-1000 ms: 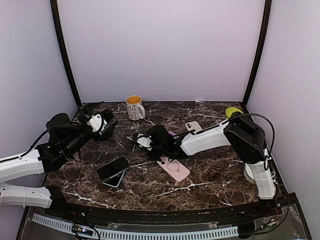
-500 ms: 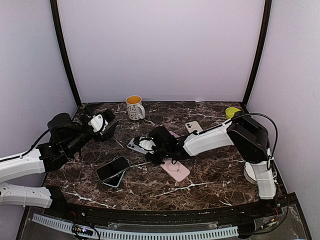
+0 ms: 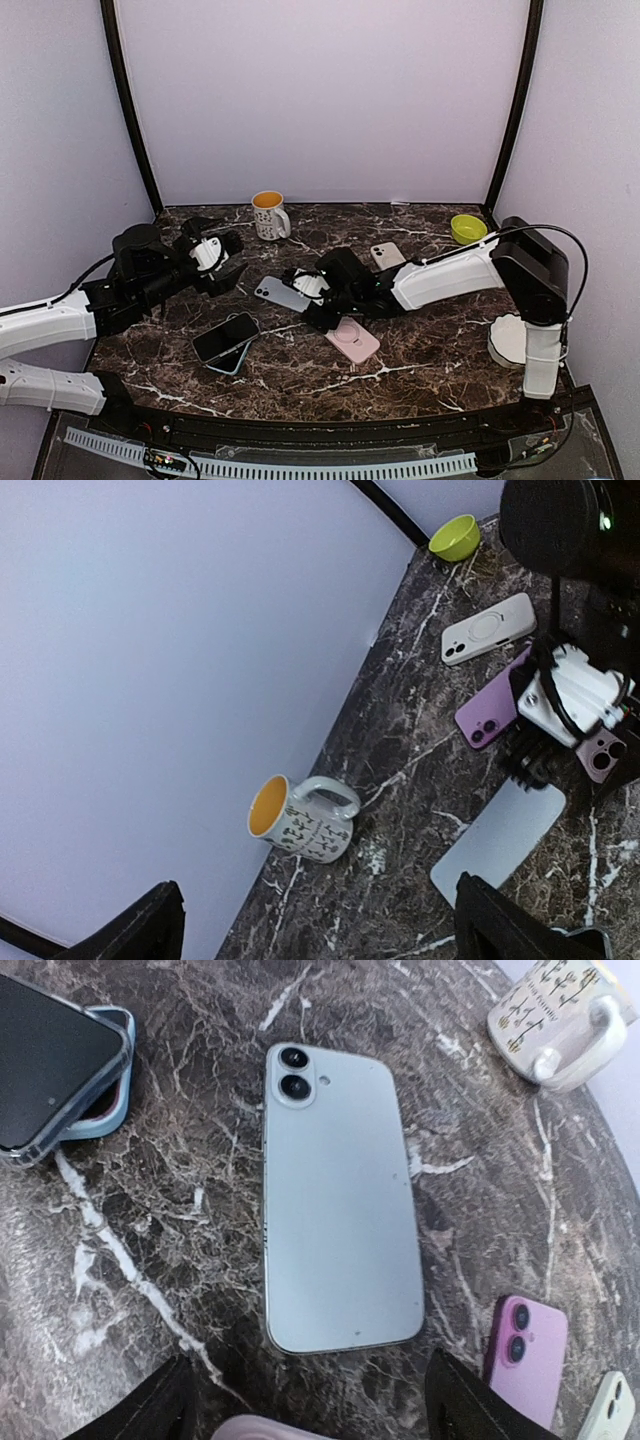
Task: Take the phone out of the phone case
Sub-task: Place the phone at the center of the board, then pick up the phone from the phone.
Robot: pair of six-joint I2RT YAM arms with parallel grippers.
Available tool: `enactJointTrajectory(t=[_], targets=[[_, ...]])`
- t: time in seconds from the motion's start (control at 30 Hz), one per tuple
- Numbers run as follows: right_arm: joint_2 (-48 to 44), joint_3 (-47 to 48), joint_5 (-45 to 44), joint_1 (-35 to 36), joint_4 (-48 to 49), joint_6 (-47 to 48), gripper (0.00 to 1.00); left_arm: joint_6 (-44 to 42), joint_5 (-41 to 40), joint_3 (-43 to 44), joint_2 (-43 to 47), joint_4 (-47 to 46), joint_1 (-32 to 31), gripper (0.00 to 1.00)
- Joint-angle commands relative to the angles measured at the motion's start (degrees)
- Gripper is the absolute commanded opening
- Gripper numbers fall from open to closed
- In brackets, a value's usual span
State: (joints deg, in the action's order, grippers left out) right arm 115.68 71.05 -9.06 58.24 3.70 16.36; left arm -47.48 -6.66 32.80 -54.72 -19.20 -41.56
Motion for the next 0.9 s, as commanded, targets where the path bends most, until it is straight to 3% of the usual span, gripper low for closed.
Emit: enactJointTrajectory(t=[0.0,0.1,0.4,0.87], targets=[[-7.85,-3.99,0.46,-1.10,3.66,-2.26,0.90,6.04,3.08,6.01,-2.49,9.94,0.52,0.96],[-12.15,-7.32,0.29,-1.32,4.81,-3.15,0.98,9.67,3.46,8.06,-2.20,15.83,0.65,0.99],[-22.84,-17.37,-0.91,-1.89,7.86,-6.34,0.99,13.84,12.61,14.42,-2.27,41.97,3.58,0.99],[-34.88,-27.80,-1.73,-1.99,8.22,-8.87,0.98,17.48,17.53,17.03,-11.56,57.49,9.26,0.99]])
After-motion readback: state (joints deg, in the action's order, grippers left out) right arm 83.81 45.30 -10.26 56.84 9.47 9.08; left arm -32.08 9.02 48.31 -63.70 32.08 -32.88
